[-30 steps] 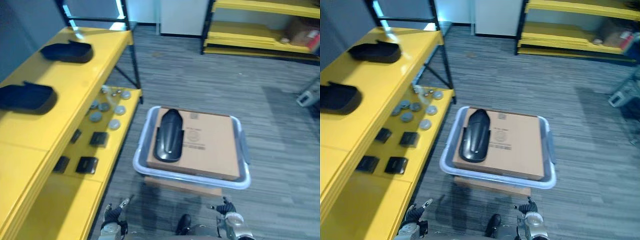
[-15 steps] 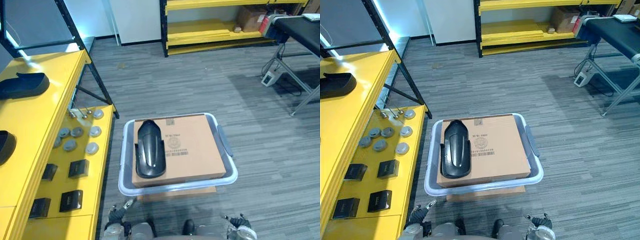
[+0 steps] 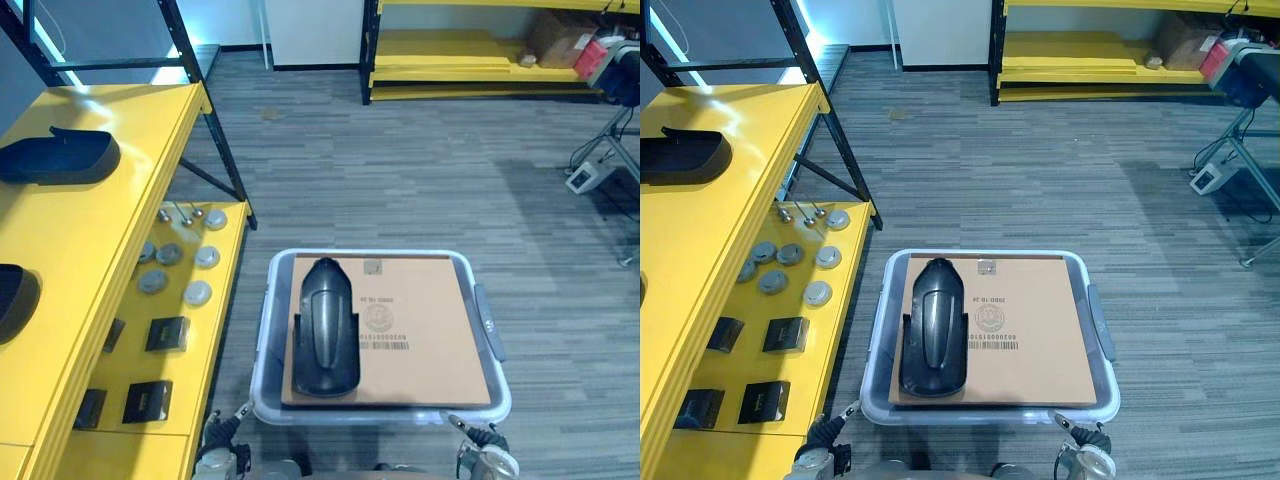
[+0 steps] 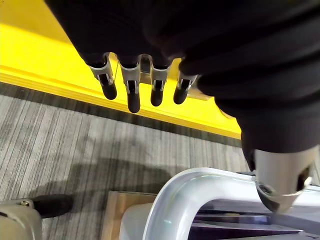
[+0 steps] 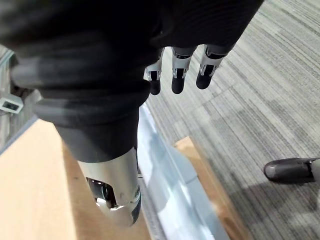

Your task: Walk over and take plastic housings, then place them on the shelf

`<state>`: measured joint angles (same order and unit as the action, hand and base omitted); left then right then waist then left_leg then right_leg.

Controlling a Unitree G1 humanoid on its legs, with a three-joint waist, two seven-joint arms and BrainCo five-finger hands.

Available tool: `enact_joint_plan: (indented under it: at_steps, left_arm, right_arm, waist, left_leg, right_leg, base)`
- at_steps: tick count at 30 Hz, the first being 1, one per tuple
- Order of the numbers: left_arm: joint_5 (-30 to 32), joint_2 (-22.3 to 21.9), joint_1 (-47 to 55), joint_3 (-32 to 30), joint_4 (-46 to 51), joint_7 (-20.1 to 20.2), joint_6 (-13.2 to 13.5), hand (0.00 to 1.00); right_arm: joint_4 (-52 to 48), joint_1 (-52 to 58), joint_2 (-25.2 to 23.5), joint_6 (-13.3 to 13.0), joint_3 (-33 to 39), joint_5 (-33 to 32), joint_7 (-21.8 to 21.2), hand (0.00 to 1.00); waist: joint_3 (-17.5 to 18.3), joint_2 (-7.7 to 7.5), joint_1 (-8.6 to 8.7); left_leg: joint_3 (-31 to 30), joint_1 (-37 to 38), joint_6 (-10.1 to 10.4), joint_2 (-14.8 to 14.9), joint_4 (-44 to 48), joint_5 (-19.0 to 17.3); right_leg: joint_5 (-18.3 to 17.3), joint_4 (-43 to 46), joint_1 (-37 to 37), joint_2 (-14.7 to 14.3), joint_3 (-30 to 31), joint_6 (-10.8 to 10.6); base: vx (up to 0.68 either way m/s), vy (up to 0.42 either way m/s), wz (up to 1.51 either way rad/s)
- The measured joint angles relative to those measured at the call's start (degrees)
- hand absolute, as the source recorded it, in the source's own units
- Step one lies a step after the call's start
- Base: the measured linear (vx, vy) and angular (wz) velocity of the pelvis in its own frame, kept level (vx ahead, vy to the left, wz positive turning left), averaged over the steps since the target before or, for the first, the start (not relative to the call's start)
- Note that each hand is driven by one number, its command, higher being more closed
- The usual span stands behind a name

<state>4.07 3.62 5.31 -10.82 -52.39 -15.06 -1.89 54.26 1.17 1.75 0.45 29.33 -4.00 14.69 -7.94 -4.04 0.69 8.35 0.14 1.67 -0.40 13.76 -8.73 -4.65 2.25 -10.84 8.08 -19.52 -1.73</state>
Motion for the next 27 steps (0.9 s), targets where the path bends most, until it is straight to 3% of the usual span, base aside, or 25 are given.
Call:
enact_joint_plan:
  at_steps: [1, 2, 5, 7, 18, 20, 27]
  left_arm:
    - [0.0, -0.8, 0.8, 0.2, 0.1, 0.0, 0.0, 0.0]
    - [0.0, -1.4, 1.5, 0.9, 0.1, 0.0, -0.1, 0.0]
    - [0.0, 0.3, 1.6, 1.3, 0.2, -0.3, -0.1, 0.0]
    - [0.0, 1.7, 1.2, 1.3, 0.2, -0.3, -0.1, 0.0]
    - [0.0, -0.6, 0.9, 1.3, 0.4, -0.3, -0.1, 0.0]
    - [0.0, -0.6, 1.1, 1.3, 1.1, -0.3, -0.1, 0.0]
    - [0.1, -0.7, 3.8, 1.3, 3.6, -0.3, -0.1, 0.0]
  right_arm:
    - [-0.3, 0.0, 0.7, -0.1, 0.9, 0.0, 0.5, 0.0]
    - [-1.0, 0.6, 1.2, 0.0, 2.4, 0.0, 1.6, 0.0]
    - [-1.7, 1.3, 0.2, 0.1, 3.1, -0.6, 1.7, 0.0]
    - [-1.9, 0.8, -0.2, -0.1, 3.3, -0.6, 1.7, 0.0]
    - [-7.8, 1.2, -0.1, 0.0, 6.4, -1.1, 3.0, 0.0]
    - [-11.7, 2.2, -0.2, 0.1, 6.5, -1.1, 3.2, 0.0]
    - [-43.3, 7.9, 0.0, 0.0, 6.7, 1.9, 5.1, 0.0]
  waist:
    - [0.7, 0.63, 0.23]
    - [1.2, 2.71, 0.38]
    - [1.3, 1.52, 0.38]
    - [1.2, -0.38, 0.85]
    - [1.1, 1.25, 1.68]
    - [1.0, 1.35, 1.69]
    - [1.5, 2.09, 2.44]
  left_leg:
    - [-1.5, 1.2, 0.8, -1.0, -10.5, 2.3]
    - [-1.7, 2.1, -1.3, 0.4, -14.8, 8.1]
    - [-1.9, 2.2, -1.6, 0.1, -14.1, 8.3]
    - [-2.3, 2.3, -2.0, -0.8, -13.3, 7.7]
    - [-1.8, 3.3, -1.6, 0.3, -13.5, 7.3]
    - [-1.8, 3.4, -1.6, 0.1, -14.2, 7.3]
    - [-1.2, 3.4, -1.6, -0.6, -15.1, 7.5]
  right_leg:
    - [0.0, 0.7, 0.1, -0.1, 0.1, 0.0]
    - [-0.8, 2.2, 0.2, -1.3, -0.3, -1.1]
    - [-3.7, 3.6, 2.1, -0.1, 0.3, -2.3]
    - [-2.0, 1.0, 1.8, 0.7, 0.6, -2.4]
    - [-2.1, 1.0, 1.1, -0.2, 2.9, -2.6]
    - [-2.2, 1.0, 1.4, -0.1, 3.1, -2.7]
    - [-3.0, 1.9, 3.2, 0.7, 4.2, -3.6]
  base:
    - [0.08, 0.096, 0.09]
    - [0.1, 0.102, 0.11]
    - [0.08, 0.062, 0.06]
    - [0.01, -0.003, 0.1]
    - [-0.04, -0.028, -0.06]
    - [-0.1, 0.02, -0.07]
    - [-0.09, 0.015, -0.08]
